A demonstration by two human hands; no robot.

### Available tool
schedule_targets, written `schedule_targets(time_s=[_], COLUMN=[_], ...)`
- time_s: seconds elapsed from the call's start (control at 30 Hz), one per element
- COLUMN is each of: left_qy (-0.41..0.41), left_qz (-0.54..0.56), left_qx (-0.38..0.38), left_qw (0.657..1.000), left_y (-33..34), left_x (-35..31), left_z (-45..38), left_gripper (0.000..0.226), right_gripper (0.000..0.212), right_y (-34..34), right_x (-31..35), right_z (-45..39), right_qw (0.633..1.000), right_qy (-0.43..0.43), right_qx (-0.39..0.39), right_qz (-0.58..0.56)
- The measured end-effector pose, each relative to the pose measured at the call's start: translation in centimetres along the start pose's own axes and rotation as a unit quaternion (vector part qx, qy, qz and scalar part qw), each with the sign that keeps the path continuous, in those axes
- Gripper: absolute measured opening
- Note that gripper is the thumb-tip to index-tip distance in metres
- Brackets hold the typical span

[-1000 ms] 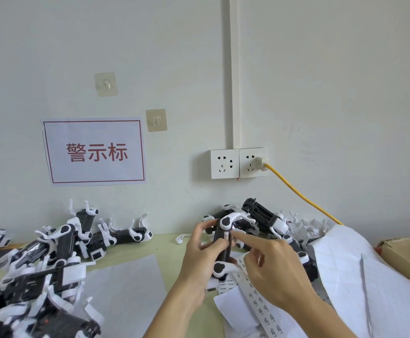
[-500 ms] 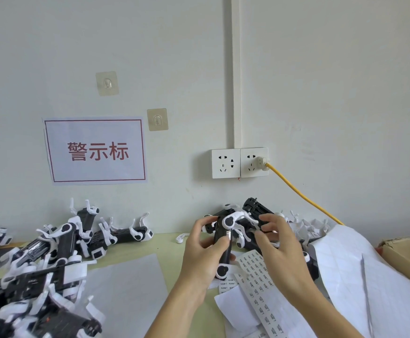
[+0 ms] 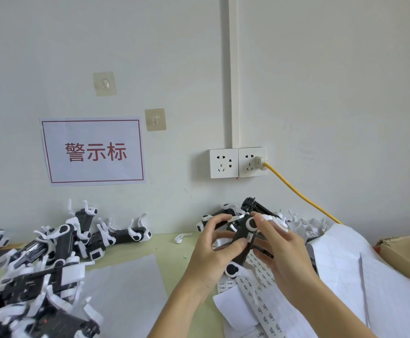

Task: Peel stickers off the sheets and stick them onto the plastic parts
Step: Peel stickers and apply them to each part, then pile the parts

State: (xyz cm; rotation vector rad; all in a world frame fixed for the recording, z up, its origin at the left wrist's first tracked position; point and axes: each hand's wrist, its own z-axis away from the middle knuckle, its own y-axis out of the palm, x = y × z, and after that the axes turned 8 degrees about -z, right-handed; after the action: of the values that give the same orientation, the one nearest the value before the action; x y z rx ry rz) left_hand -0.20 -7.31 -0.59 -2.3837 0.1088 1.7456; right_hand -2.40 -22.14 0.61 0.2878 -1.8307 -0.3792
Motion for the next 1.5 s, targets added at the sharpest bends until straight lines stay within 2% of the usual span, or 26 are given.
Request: schedule_targets(time_s=[0.17, 0.27, 0.4, 0.47, 0.53, 0.67, 0.83, 1.0, 1.1, 1.2, 1.27, 1.33, 1.43, 1.5], left_qy=[-0.086, -0.076, -0.078, -0.081, -0.084, -0.085, -0.061, -0.032, -0.027, -0.047, -0.081, -0.11, -0.114, -0.112], left_qz=[0.05, 0.097, 0.217, 0.267, 0.298, 0.285, 0.262, 0.23, 0.185, 0.134, 0.121, 0.123, 0.095, 0.077], left_qx=[0.076, 0.005, -0.107, -0.116, -0.12, -0.151, -0.18, -0.169, -0.167, -0.157, -0.151, -0.161, -0.175, -0.172], left_qw=[0.992, 0.992, 0.967, 0.953, 0.943, 0.943, 0.946, 0.958, 0.968, 0.977, 0.978, 0.973, 0.973, 0.976], left_y=[0.0, 0.1, -0.8, -1.3, -1.6, -2.0, -1.9, -1.7, -1.4, -1.1, -1.0, -1.0, -1.1, -1.1], left_x=[0.6, 0.6, 0.6, 0.5, 0.4, 0.7, 0.3, 0.3, 0.5, 0.9, 1.3, 1.7, 2.1, 2.4], left_z=[-0.1, -0.3, -0.9, -0.9, -0.9, -0.8, -0.8, -0.7, -0.9, -0.9, -1.0, -1.0, -0.9, -0.9], left_gripper=[0.081, 0.089, 0.08, 0.068, 0.061, 0.067, 0.058, 0.05, 0.035, 0.039, 0.041, 0.04, 0.042, 0.042], right_gripper=[0.019, 0.016, 0.044, 0.057, 0.06, 0.062, 0.05, 0.036, 0.022, 0.019, 0.024, 0.024, 0.034, 0.033], right_y=[-0.6, -0.6, -0.4, -0.3, -0.4, -0.4, -0.3, -0.5, -0.7, -0.7, -1.1, -2.0, -4.1, -5.7], right_x=[-0.2, -0.4, -0.4, -0.6, -0.7, -0.7, -0.3, 0.5, 0.7, 0.8, 1.2, 1.5, 2.4, 3.3], right_z=[-0.6, -0.8, -0.9, -0.9, -0.8, -0.6, 0.0, 0.4, 0.4, 0.4, 0.3, -0.1, -0.5, -0.8], right_qw=[0.992, 0.988, 0.988, 0.989, 0.992, 0.996, 0.995, 0.981, 0.968, 0.961, 0.965, 0.969, 0.96, 0.965], right_qy=[-0.008, -0.005, 0.018, 0.035, 0.04, 0.052, 0.035, -0.01, -0.022, -0.026, 0.001, 0.078, 0.214, 0.238], right_qx=[-0.097, -0.102, -0.043, -0.017, 0.004, 0.054, 0.092, 0.106, 0.119, 0.101, 0.072, 0.039, 0.013, -0.007], right_qz=[-0.076, -0.114, -0.147, -0.143, -0.119, -0.053, 0.024, 0.16, 0.222, 0.254, 0.254, 0.232, 0.179, 0.113])
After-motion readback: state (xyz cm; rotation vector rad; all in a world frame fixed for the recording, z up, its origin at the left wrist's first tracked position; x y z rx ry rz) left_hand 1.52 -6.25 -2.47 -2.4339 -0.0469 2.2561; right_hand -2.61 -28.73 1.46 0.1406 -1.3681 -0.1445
